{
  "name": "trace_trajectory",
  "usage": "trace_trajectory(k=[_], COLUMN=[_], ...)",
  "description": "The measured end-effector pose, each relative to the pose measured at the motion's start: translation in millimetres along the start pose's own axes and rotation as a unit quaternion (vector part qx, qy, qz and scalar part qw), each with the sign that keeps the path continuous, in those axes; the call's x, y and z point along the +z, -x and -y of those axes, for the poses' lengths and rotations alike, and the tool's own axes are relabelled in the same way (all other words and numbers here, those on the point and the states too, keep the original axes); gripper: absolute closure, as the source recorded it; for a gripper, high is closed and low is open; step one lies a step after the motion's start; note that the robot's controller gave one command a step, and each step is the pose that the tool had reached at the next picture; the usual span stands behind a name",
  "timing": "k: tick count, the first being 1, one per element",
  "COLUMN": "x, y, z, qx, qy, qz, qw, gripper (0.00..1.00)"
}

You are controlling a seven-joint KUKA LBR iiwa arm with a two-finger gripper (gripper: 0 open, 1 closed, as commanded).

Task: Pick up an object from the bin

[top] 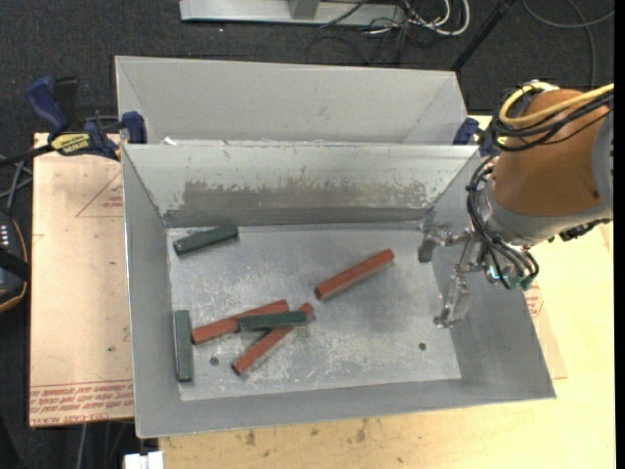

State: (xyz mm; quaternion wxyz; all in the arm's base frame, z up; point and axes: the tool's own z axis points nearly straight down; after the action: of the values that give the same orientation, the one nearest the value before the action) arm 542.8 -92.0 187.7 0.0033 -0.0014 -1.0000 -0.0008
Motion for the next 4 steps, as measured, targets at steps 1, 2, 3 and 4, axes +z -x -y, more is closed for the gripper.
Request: trace_trajectory(k=[1,2,3,4], x=[-4.1,12.1,64.4,86.4], y=[1.8,14.9,35.9,96.6], z=[-0.3,-18.8,-40.6,-48.4], qx=[-0.001,-0.041,-0.088,-0.015], qy=[-0.001,-0.002,0.000,0.000], qz=[0.0039,0.0063,0.0052,0.0057], qw=[1.0000,0.9991,0.9961,0.9999], gripper=[0.00,0.00,0.00,0.00])
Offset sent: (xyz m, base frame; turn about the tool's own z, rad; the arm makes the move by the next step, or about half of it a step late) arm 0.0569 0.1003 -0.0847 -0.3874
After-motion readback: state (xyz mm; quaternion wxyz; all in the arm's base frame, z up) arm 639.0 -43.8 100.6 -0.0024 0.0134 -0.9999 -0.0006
